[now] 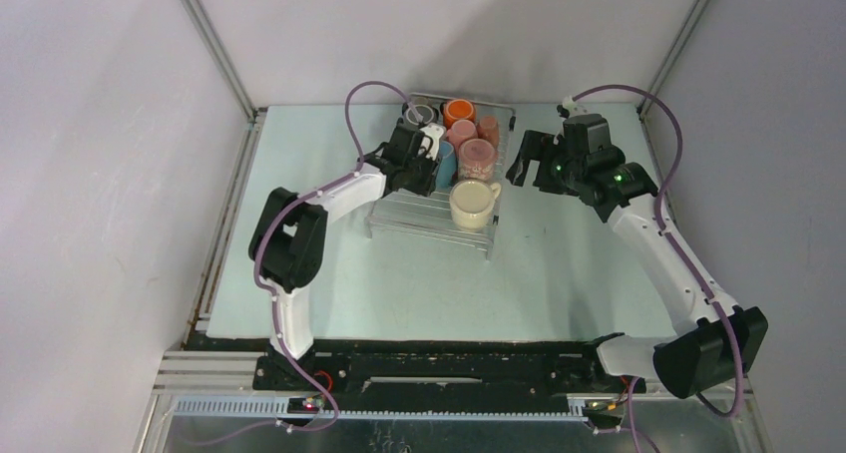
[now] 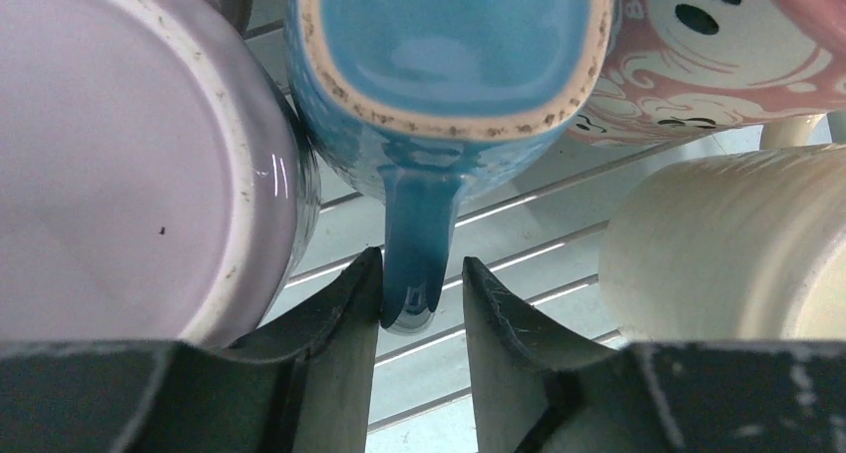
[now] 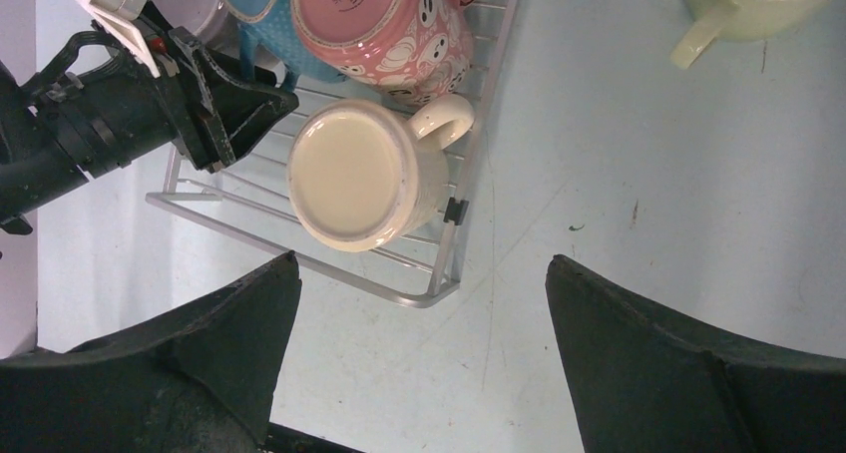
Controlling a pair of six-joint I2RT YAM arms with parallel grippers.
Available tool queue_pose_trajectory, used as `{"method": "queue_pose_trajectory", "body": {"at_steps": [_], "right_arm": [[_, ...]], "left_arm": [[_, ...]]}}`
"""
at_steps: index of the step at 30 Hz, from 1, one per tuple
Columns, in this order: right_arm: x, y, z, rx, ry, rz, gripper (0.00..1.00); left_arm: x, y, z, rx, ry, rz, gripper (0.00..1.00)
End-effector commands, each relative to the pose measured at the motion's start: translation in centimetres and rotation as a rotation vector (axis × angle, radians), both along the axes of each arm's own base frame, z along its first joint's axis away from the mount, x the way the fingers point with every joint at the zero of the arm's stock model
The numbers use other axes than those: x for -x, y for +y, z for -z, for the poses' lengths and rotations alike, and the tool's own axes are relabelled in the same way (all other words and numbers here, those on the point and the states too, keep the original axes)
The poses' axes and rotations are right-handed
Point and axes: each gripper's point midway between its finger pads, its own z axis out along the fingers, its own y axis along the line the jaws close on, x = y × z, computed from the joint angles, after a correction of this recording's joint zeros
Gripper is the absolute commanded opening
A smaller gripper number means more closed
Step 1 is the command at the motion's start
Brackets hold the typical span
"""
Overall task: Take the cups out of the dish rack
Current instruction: Unload the cup from the dish rack.
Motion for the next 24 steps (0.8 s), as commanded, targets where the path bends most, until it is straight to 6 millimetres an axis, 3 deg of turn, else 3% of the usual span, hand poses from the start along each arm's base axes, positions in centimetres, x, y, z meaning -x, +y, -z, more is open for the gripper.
{"method": "queue_pose_trajectory", "body": {"at_steps": [1, 4, 10, 13, 24], "right_arm": [[-0.5, 0.4, -0.4, -0.004, -0.032, -0.002, 1.0], [-0.6, 0.5, -0.4, -0.004, -0.033, -0.004, 1.0], [-0.5, 0.5, -0.4, -0.002, -0.034, -0.005, 1.0], [-0.6, 0.6, -0.4, -0.004, -0.034, -0.007, 1.0], [-0.7, 1.0, -0.6, -0.013, -0.044, -0.019, 1.0]], "left_arm": [[-1.8, -1.4, -3.1, 0.043, -0.08, -0.009, 0.4], [-2.0, -1.5, -3.0, 0.04, -0.079, -0.011, 0.35], [-1.9, -1.8, -3.4, 0.041, -0.085, -0.005, 0.09], [-1.7, -1.8, -3.8, 0.04, -0.091, 0.001, 0.01], [0.3, -2.1, -7.7, 0.072, -0.175, -0.003, 0.0]]}}
